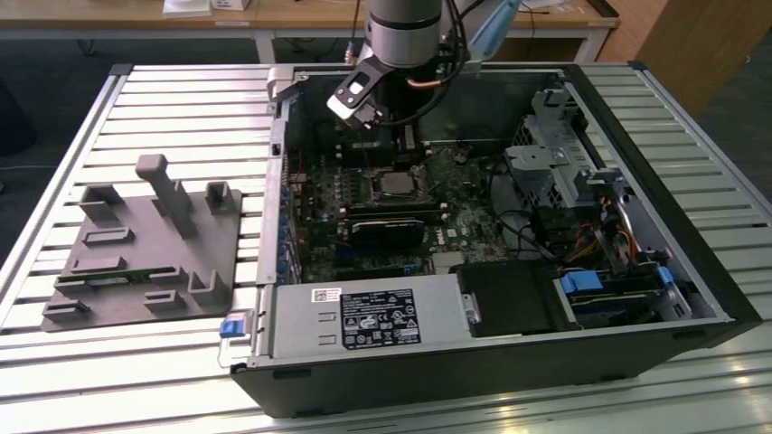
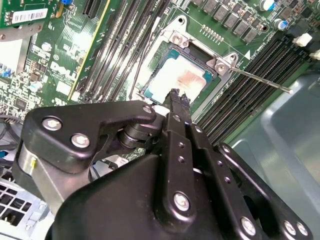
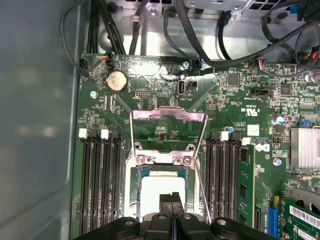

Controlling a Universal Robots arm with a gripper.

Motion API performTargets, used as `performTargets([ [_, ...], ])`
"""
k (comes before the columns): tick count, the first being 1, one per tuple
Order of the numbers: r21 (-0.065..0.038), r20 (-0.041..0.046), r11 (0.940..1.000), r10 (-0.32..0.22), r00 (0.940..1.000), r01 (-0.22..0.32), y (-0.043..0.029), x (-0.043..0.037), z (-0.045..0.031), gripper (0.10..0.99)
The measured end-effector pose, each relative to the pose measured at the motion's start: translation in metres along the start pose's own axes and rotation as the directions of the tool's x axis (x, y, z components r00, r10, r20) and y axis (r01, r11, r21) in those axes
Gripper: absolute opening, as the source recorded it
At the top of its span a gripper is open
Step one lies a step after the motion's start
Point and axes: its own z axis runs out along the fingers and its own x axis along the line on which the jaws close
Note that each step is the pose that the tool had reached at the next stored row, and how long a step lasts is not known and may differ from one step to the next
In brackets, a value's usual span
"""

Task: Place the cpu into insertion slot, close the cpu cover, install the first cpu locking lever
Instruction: 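Close the cpu cover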

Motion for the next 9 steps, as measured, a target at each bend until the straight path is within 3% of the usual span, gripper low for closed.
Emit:
performTargets([
  [4, 0.000, 0.0002, 1.0000, 0.000, 1.0000, 0.000, 0.0001, 0.0000, -0.0028, 0.106],
  [9, 0.000, 0.0003, 1.0000, 0.000, 1.0000, 0.000, 0.0007, -0.0003, -0.0123, 0.106],
])
